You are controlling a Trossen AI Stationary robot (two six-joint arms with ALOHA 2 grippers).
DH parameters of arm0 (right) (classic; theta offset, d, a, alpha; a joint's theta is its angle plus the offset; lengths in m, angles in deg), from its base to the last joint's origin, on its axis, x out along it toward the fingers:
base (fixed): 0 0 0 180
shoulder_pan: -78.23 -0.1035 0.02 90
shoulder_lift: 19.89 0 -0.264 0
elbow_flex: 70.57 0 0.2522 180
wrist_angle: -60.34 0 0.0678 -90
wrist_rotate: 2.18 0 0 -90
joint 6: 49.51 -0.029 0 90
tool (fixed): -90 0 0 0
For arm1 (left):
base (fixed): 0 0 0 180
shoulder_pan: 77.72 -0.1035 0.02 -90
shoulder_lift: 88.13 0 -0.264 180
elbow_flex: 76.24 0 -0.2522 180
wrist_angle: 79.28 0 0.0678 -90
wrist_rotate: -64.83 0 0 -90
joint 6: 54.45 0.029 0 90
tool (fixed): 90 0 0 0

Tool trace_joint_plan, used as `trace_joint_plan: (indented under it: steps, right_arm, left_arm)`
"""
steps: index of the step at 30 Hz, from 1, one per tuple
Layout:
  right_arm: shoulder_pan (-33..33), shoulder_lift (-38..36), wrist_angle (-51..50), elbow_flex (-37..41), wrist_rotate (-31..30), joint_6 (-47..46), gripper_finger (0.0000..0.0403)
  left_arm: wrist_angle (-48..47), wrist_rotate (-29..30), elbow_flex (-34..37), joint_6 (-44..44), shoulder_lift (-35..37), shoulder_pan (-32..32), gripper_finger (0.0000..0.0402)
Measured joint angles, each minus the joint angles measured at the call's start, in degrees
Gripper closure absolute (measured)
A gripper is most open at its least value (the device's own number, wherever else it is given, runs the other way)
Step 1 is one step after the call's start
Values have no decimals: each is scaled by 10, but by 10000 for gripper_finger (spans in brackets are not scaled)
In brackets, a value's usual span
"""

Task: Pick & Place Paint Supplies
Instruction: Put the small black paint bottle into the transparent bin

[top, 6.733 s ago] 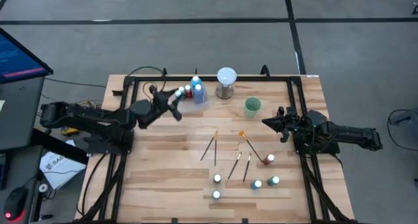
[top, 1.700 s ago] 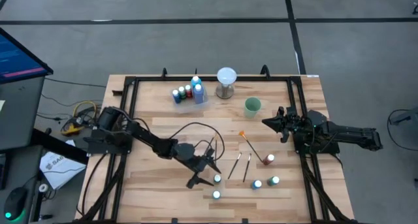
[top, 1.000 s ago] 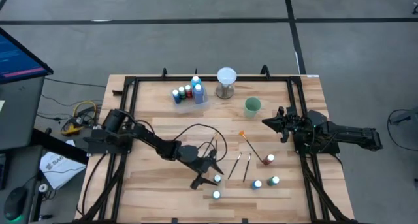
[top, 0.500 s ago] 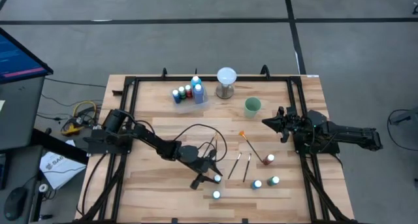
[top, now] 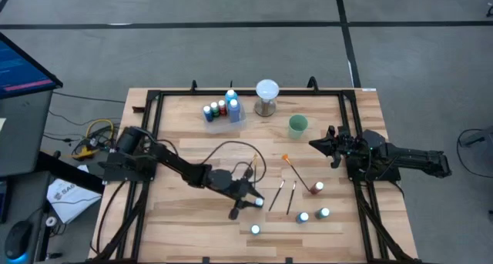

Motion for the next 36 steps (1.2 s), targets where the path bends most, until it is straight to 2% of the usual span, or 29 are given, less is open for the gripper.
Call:
trace_joint_plan:
  steps: [4,8,15,18,21,24,27,36]
  right_arm:
    - [0,0,0,0,0,0,403]
    - [0,0,0,0,0,0,403]
    - [0,0,0,0,0,0,403]
    - [0,0,0,0,0,0,403]
    - [0,0,0,0,0,0,403]
    - [0,0,0,0,0,0,403]
    - [0,0,0,0,0,0,403]
    - [0,0,0,0,0,0,403]
  left_arm:
    - [-59,69,17,18,60,-5,286]
    - [-113,151,42,31,148,-20,271]
    - [-123,323,115,34,304,-71,285]
    - [-126,405,140,34,353,-102,282]
    - [-124,461,159,34,386,-135,271]
    - [-124,471,177,28,397,-166,270]
    - [-123,455,188,3,394,-192,278]
    - [-89,405,202,-3,331,-255,270]
